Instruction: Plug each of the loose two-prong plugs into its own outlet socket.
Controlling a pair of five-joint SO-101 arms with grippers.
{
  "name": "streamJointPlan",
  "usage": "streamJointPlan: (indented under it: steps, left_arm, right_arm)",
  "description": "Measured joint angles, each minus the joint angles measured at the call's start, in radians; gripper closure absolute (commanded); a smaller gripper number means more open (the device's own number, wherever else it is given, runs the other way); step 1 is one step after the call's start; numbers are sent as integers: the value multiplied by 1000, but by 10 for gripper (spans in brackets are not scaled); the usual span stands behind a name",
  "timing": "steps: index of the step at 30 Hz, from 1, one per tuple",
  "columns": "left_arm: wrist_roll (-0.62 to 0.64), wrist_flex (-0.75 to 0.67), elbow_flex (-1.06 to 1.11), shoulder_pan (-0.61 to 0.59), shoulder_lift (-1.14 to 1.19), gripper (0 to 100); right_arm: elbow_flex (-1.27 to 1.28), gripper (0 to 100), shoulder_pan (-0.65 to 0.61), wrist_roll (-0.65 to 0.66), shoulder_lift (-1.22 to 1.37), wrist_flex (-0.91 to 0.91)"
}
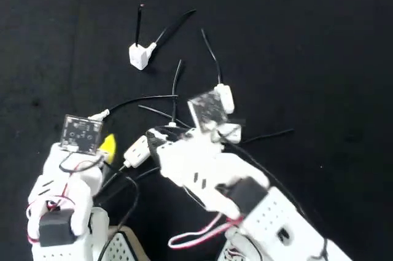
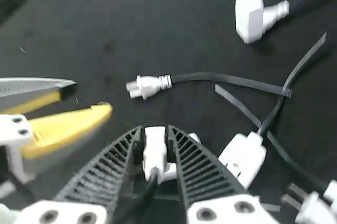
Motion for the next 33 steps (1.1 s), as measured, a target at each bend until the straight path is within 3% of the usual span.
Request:
streamJointPlan:
  steps: [4, 10, 22, 33]
  left_arm:
    - [-14, -28, 94, -137, -2, 791]
    - [-14, -121, 206, -239, 0, 791]
    - [-14, -146, 227, -258, 0, 791]
    - [-14, -146, 227, -258, 0, 791]
  right_arm:
    - [-21, 987, -38, 2, 198, -49]
    - [-31, 987, -41, 58, 462, -209]
    - [-137, 987, -38, 117, 686, -259]
    - [-199, 987, 11, 307, 783, -259]
